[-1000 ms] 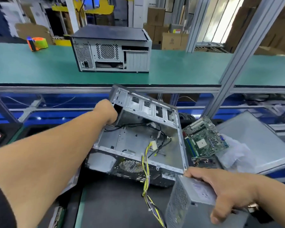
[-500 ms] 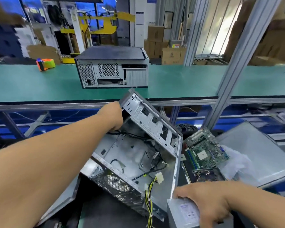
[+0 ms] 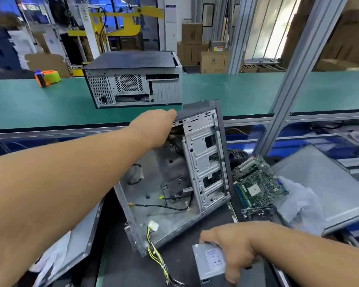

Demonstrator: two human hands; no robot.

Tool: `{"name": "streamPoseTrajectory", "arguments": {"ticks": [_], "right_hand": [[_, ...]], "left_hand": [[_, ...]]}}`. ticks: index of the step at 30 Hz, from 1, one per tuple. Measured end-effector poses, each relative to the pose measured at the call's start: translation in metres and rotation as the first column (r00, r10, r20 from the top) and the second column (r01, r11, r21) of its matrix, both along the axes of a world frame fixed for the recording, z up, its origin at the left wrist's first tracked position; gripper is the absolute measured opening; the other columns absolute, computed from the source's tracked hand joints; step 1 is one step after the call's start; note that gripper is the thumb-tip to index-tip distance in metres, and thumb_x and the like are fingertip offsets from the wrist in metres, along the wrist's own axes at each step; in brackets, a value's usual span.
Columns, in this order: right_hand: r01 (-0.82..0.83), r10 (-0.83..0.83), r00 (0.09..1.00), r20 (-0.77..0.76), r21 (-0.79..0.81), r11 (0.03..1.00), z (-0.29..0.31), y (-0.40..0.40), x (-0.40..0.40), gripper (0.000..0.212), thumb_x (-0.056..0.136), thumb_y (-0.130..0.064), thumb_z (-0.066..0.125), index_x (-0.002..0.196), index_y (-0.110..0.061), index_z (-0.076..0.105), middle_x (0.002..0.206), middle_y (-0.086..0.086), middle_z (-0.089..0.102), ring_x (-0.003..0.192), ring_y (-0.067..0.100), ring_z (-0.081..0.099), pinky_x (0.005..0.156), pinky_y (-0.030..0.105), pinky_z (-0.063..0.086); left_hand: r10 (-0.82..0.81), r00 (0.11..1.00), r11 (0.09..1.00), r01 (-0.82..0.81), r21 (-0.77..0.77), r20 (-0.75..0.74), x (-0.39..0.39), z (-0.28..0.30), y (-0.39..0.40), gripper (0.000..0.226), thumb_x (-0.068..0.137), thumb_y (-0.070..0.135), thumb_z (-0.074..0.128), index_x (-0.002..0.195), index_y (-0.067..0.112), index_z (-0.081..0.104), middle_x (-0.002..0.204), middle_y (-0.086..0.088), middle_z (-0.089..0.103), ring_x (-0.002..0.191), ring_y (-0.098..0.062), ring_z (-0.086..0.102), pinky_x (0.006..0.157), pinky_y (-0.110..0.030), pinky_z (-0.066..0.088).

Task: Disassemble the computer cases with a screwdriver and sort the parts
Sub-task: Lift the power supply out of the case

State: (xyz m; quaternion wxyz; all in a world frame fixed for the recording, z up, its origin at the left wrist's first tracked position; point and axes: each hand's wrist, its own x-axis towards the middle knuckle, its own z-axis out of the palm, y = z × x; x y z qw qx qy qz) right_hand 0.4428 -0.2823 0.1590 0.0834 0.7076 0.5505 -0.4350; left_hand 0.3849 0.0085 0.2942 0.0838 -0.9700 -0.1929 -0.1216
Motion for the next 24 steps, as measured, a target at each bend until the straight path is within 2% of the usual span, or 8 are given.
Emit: {"name": "streamPoseTrajectory", "arguments": {"ticks": [3,5,8,10,12,14,22,24], "right_hand": [[-0.097,0.096,0.995,0.04,0.023,0.995,-0.02,0.025,0.0,0.077,0.046,-0.041,0.09,0.109,-0.046,0.046,0.101,-0.008,0.057,0.075,0.007,0.065,0.053,0.035,0.059],[-0.06,0.059,0.995,0.079,0.001,0.998,-0.017,0.036,0.001,0.077,0.046,-0.043,0.09,0.111,-0.043,0.048,0.106,-0.007,0.054,0.089,0.021,0.064,0.07,0.046,0.062],[-0.013,0.011,1.0,-0.012,-0.113,0.993,-0.017,0.059,-0.001,0.07,0.051,-0.035,0.091,0.11,-0.038,0.053,0.103,-0.001,0.066,0.095,0.029,0.07,0.073,0.048,0.062],[0.026,-0.035,0.998,-0.049,-0.16,0.987,-0.014,0.068,0.002,0.068,0.057,-0.029,0.092,0.112,-0.034,0.054,0.108,0.003,0.067,0.101,0.033,0.071,0.076,0.049,0.062],[0.05,-0.059,0.997,-0.042,-0.199,0.979,-0.015,0.076,0.007,0.067,0.06,-0.029,0.093,0.115,-0.033,0.053,0.11,0.001,0.064,0.097,0.03,0.07,0.075,0.044,0.061],[0.049,-0.06,0.997,-0.043,-0.213,0.976,-0.017,0.085,0.011,0.068,0.062,-0.028,0.092,0.12,-0.029,0.056,0.116,0.008,0.066,0.088,0.028,0.068,0.07,0.039,0.059],[0.076,-0.122,0.983,-0.136,-0.301,0.95,-0.042,0.107,0.031,0.056,0.066,-0.022,0.089,0.113,-0.02,0.059,0.099,0.003,0.066,0.075,0.021,0.061,0.052,0.024,0.05],[0.077,-0.132,0.978,-0.162,-0.311,0.947,-0.045,0.115,0.038,0.059,0.065,-0.023,0.089,0.115,-0.019,0.059,0.102,0.002,0.069,0.081,0.021,0.067,0.065,0.031,0.061]], "left_hand": [[-0.036,0.999,0.999,0.036,-0.012,-0.012,0.0,-0.001,-0.001,0.049,0.081,-0.004,0.057,0.124,0.018,0.047,0.096,-0.006,0.059,0.08,-0.032,0.06,0.066,-0.045,0.053],[-0.045,0.999,0.999,0.045,-0.007,0.005,0.0,-0.003,-0.002,0.054,0.082,-0.004,0.054,0.13,0.02,0.048,0.106,-0.006,0.063,0.091,-0.035,0.063,0.065,-0.042,0.048],[-0.1,0.994,0.995,0.1,0.018,0.04,0.002,-0.009,0.0,0.057,0.082,-0.004,0.052,0.133,0.021,0.048,0.11,-0.005,0.063,0.095,-0.036,0.063,0.065,-0.041,0.048],[-0.131,0.99,0.991,0.13,0.039,0.043,0.001,-0.011,0.0,0.058,0.083,-0.005,0.049,0.134,0.021,0.047,0.114,-0.005,0.065,0.098,-0.037,0.064,0.08,-0.047,0.055],[-0.165,0.986,0.983,0.163,0.085,0.023,0.0,-0.011,0.0,0.06,0.081,-0.007,0.047,0.135,0.019,0.048,0.116,-0.005,0.068,0.1,-0.038,0.065,0.109,-0.054,0.046],[-0.212,0.977,0.969,0.208,0.131,0.018,0.0,-0.012,0.001,0.062,0.08,-0.01,0.047,0.136,0.017,0.049,0.116,-0.005,0.07,0.098,-0.037,0.066,0.121,-0.054,0.03],[-0.265,0.964,0.953,0.263,0.15,-0.007,-0.007,-0.014,0.0,0.068,0.087,-0.004,0.046,0.15,0.019,0.046,0.141,-0.001,0.064,0.116,-0.03,0.065,0.128,-0.053,0.014],[-0.267,0.964,0.947,0.264,0.182,-0.005,-0.01,-0.017,0.002,0.066,0.089,-0.001,0.045,0.152,0.02,0.046,0.143,-0.002,0.062,0.122,-0.029,0.064,0.128,-0.053,0.015]]}}
